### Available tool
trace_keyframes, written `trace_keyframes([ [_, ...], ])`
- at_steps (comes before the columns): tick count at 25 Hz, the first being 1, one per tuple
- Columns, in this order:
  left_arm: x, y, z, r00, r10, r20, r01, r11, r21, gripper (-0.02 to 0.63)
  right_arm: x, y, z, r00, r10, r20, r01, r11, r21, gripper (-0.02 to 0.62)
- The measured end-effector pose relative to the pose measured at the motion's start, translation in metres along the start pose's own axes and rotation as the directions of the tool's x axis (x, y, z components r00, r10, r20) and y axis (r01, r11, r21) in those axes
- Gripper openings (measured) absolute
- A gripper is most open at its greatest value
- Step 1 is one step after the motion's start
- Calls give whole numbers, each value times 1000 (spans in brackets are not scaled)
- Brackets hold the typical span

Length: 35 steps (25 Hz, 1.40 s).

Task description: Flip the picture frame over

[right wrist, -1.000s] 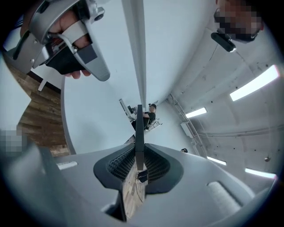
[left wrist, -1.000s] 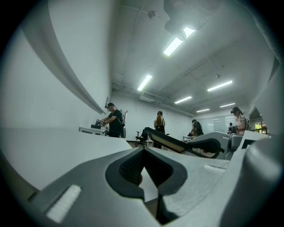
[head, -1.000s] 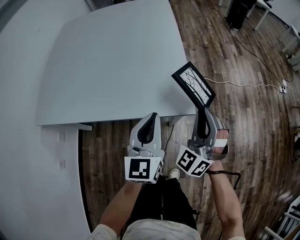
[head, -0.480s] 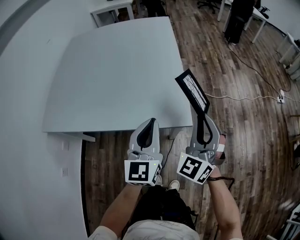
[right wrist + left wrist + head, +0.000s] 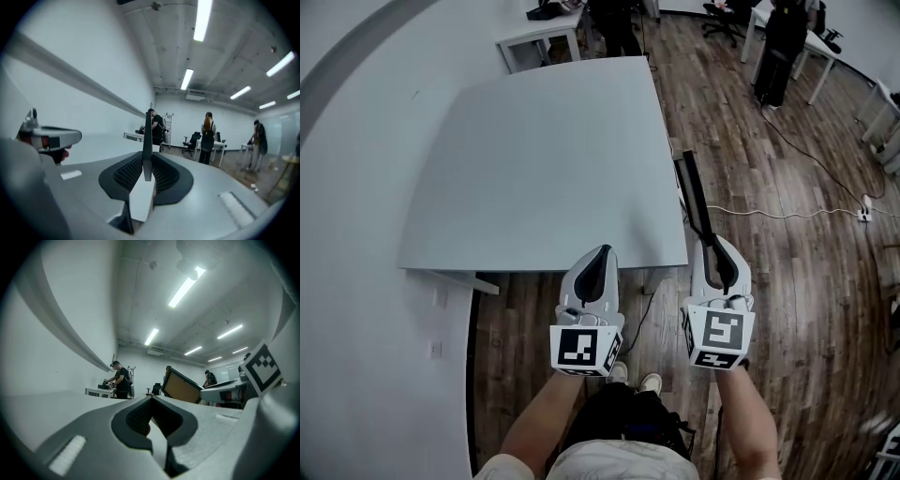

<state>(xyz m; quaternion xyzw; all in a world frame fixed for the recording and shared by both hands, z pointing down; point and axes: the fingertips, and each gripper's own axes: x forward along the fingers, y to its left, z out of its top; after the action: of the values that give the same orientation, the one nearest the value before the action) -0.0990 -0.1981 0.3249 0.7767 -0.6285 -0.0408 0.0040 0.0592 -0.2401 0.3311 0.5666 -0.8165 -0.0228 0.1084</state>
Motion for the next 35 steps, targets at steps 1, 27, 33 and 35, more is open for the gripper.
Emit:
trace_keyframes([
  [1, -1, 0, 0, 1000, 1, 0, -1, 1000, -1, 0, 0, -1, -1, 1000, 15, -5, -14, 998, 61, 87],
  [27, -7, -3, -6, 1000, 11, -12, -11, 1000, 12, 0, 6, 4, -54, 966, 247, 71, -196, 528, 826, 87],
  [33, -7, -3, -15, 1000, 15, -26, -15, 1000, 5, 0, 5, 6, -90, 963, 267, 33, -128, 344, 930, 87],
  [35, -9, -2, -19, 999, 14, -31, -14, 1000, 0, 0, -2, 5, -116, 966, 247, -79, -5, 320, 948, 87],
])
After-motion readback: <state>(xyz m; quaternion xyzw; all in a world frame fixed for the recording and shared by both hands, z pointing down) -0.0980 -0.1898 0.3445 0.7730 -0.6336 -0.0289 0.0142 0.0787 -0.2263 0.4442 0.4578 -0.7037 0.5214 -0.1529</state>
